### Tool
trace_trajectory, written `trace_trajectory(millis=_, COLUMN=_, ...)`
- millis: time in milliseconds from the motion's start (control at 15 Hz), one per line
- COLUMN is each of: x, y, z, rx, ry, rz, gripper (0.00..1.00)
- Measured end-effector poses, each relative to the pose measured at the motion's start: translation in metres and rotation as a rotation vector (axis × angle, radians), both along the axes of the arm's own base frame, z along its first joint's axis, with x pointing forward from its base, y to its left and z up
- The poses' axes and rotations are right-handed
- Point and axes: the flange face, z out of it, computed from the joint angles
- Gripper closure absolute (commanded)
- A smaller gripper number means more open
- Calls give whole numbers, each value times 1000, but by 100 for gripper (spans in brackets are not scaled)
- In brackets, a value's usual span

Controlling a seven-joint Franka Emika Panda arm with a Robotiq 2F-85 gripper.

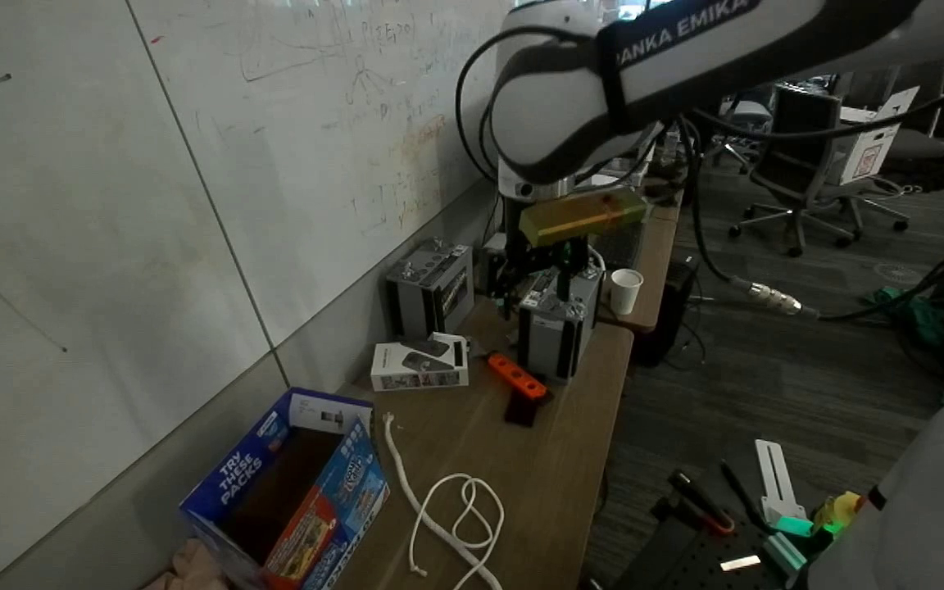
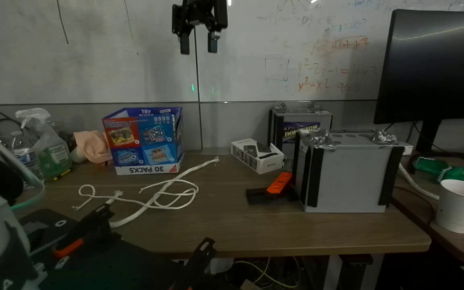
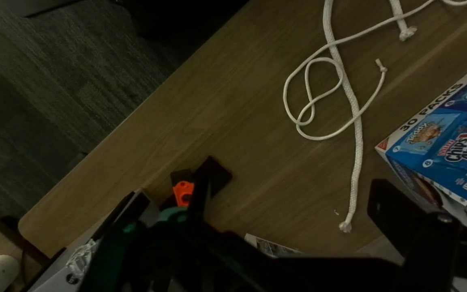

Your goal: Pick up the two white ropes and put them in the box

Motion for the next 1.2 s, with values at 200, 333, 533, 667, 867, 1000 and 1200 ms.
trace_trajectory(millis=200, x=10, y=6, z=-54, rx=6, ry=-33, rz=13, gripper=0)
trace_trajectory(millis=333, x=16, y=11, z=-88, rx=12, ry=-39, rz=23, gripper=0)
trace_trajectory(millis=533, x=22, y=16, z=-140, rx=20, ry=-23, rz=31, gripper=0)
trace_trajectory(millis=667, x=25, y=19, z=-174, rx=26, ry=-1, rz=32, gripper=0)
trace_trajectory(millis=867, x=24, y=26, z=-223, rx=41, ry=35, rz=33, gripper=0)
trace_trajectory(millis=1000, x=21, y=33, z=-252, rx=55, ry=46, rz=39, gripper=0)
trace_trajectory(millis=1200, x=15, y=47, z=-286, rx=64, ry=49, rz=53, gripper=0)
